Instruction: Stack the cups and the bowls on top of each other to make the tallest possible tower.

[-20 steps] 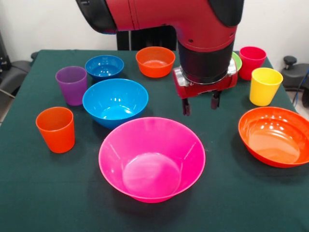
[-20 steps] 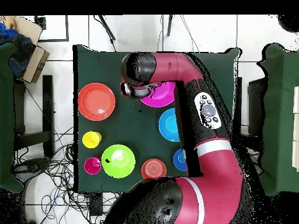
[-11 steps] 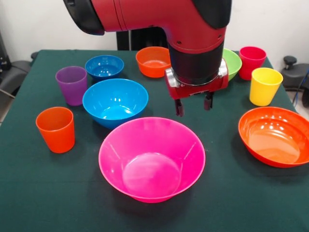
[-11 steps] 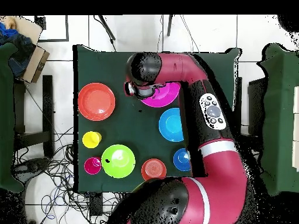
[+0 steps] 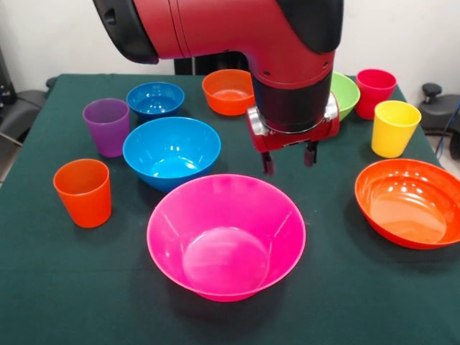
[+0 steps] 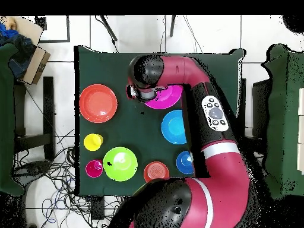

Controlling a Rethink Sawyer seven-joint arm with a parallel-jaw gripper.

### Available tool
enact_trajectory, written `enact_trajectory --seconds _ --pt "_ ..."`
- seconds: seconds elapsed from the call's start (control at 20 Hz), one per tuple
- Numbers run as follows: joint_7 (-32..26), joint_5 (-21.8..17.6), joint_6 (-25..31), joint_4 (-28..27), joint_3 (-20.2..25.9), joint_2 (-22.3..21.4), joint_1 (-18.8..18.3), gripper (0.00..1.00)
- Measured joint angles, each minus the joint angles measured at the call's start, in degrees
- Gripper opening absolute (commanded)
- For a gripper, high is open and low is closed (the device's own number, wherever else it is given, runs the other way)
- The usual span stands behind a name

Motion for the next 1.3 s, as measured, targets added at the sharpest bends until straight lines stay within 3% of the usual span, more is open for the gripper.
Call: enact_trajectory --seconds 0.65,1.3 --pt "0.0 -0.04 0.43 -2.94 0.0 2.18 0.13 1.0" --pt "0.0 -0.04 4.78 -5.85 0.01 2.9 0.15 1.0"
